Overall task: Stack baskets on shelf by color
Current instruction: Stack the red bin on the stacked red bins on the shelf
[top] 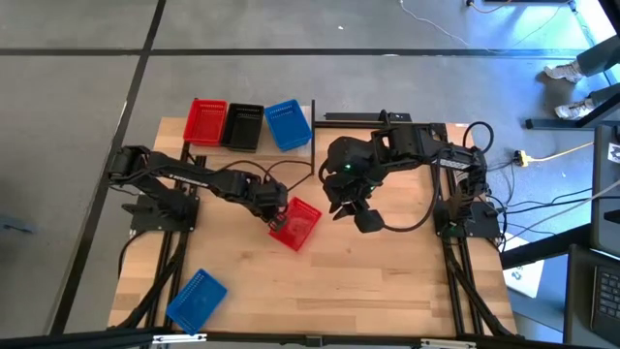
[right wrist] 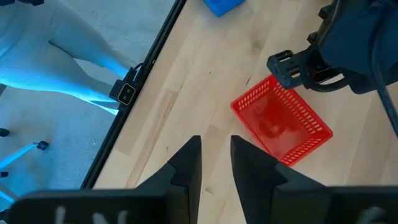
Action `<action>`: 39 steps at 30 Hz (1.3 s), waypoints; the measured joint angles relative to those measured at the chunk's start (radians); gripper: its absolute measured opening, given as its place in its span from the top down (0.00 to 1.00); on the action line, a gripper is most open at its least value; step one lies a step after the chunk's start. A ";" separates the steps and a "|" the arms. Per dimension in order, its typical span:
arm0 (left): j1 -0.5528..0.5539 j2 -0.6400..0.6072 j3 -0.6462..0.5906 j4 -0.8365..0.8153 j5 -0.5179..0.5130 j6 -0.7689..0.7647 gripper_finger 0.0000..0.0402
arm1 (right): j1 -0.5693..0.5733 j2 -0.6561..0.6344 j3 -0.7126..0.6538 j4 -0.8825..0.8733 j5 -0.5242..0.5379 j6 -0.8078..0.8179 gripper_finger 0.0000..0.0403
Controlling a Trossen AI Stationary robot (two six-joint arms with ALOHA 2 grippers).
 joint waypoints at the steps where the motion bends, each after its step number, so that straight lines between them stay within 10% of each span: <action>1: 0.000 0.000 0.006 0.007 0.002 0.004 0.85 | 0.000 0.000 0.000 0.000 0.000 0.000 0.79; 39: -0.002 0.081 0.006 0.102 0.101 -0.073 0.85 | 0.000 0.000 0.000 0.000 0.000 -0.022 0.79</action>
